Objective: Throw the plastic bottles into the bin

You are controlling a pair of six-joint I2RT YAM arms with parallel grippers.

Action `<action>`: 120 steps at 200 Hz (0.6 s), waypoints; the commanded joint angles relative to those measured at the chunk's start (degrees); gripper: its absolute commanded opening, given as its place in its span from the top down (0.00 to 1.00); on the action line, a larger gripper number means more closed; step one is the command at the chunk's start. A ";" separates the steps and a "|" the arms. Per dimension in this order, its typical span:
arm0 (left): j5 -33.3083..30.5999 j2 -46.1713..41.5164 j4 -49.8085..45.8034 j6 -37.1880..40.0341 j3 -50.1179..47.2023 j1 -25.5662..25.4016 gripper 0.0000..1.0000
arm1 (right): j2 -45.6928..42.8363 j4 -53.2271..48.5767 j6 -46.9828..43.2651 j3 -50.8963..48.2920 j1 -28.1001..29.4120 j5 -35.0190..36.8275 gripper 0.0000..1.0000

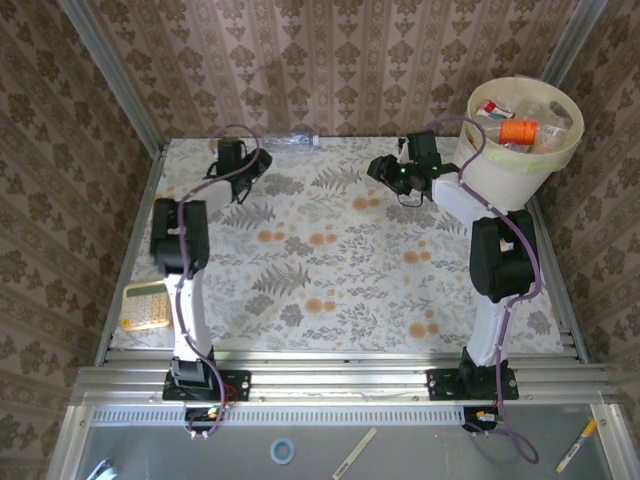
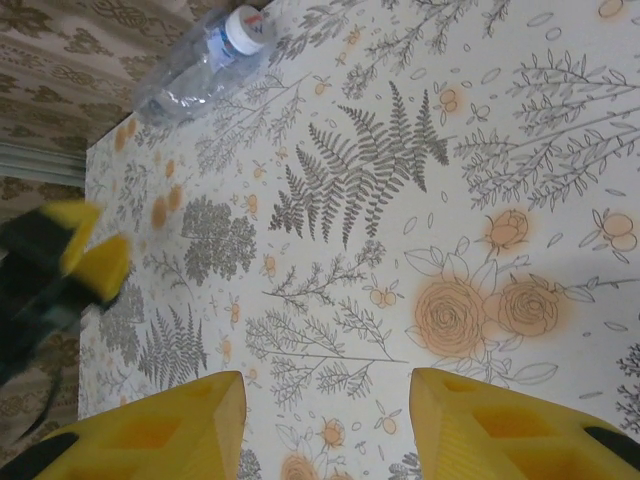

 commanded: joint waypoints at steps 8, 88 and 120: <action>-2.44 -11.24 -5.91 6.59 -3.30 0.71 0.25 | 1.46 1.20 0.99 1.95 0.02 -1.13 0.52; 1.54 15.96 -14.73 9.10 36.25 0.29 0.01 | 4.72 -1.16 -0.55 5.71 0.84 -2.26 0.52; 3.57 37.92 -28.58 9.10 72.25 0.95 0.04 | 3.34 -1.82 -1.10 3.68 0.83 -2.36 0.51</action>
